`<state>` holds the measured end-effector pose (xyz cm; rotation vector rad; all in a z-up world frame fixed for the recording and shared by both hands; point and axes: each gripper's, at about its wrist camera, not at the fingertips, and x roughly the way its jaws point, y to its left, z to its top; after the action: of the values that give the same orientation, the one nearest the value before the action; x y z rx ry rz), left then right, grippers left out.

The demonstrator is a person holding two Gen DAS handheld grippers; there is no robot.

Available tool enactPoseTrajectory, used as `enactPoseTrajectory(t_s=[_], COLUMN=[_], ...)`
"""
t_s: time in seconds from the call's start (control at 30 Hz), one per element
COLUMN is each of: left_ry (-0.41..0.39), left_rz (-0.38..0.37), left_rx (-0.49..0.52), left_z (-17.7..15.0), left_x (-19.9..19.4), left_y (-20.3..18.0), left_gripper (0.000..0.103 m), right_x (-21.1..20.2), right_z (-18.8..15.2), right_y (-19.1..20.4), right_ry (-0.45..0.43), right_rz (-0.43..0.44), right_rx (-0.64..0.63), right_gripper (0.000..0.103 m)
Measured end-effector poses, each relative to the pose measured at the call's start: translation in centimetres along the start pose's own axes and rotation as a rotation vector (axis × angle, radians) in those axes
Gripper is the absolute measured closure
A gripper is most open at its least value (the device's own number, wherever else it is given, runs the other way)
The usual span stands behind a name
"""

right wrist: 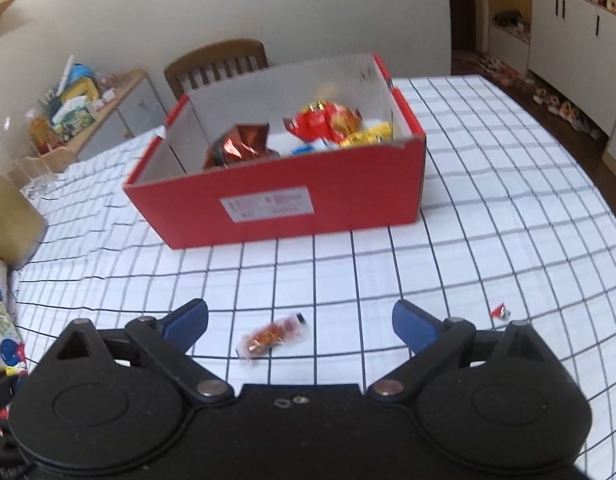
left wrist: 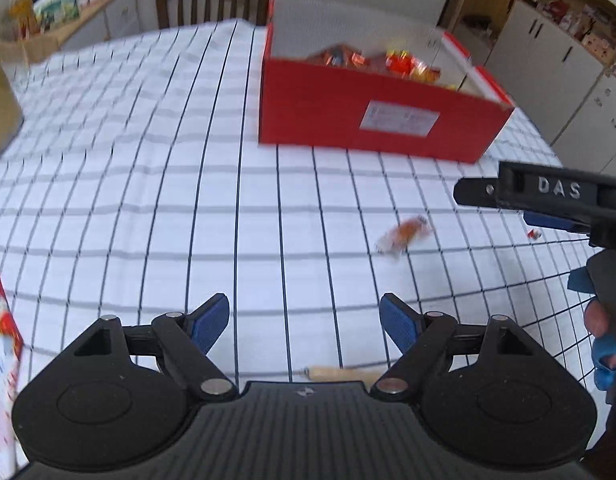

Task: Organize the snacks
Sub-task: 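Lift both open tools out of the box and move down to the table, then grasp the sausage stick with left tool while right tool grasps the wrapped orange candy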

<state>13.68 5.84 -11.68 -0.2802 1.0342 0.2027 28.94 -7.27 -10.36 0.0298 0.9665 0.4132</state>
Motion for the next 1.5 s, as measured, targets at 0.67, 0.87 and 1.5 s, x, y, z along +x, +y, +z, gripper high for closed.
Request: enactPoseTrajectory(t_s=[0.67, 0.87, 1.5], left_ry=[0.261, 0.313, 0.354], left_rz=[0.024, 0.008, -0.031], left_rx=[-0.288, -0.421, -0.411], left_z=[-1.0, -0.7, -0.3], left_x=[3.6, 3.9, 4.8], left_y=[1.3, 2.1, 0.5], left_gripper=[0.021, 0.022, 0.054], right_x=[6.3, 7.2, 8.6], right_z=[-0.4, 0.2, -0.5], right_y=[0.9, 2.3, 4.0], right_ry=[0.164, 0.196, 0.261], right_rz=[-0.048, -0.054, -0.062], right_rx=[0.121, 0.1, -0.088], right_gripper=[0.026, 0.035, 0.061])
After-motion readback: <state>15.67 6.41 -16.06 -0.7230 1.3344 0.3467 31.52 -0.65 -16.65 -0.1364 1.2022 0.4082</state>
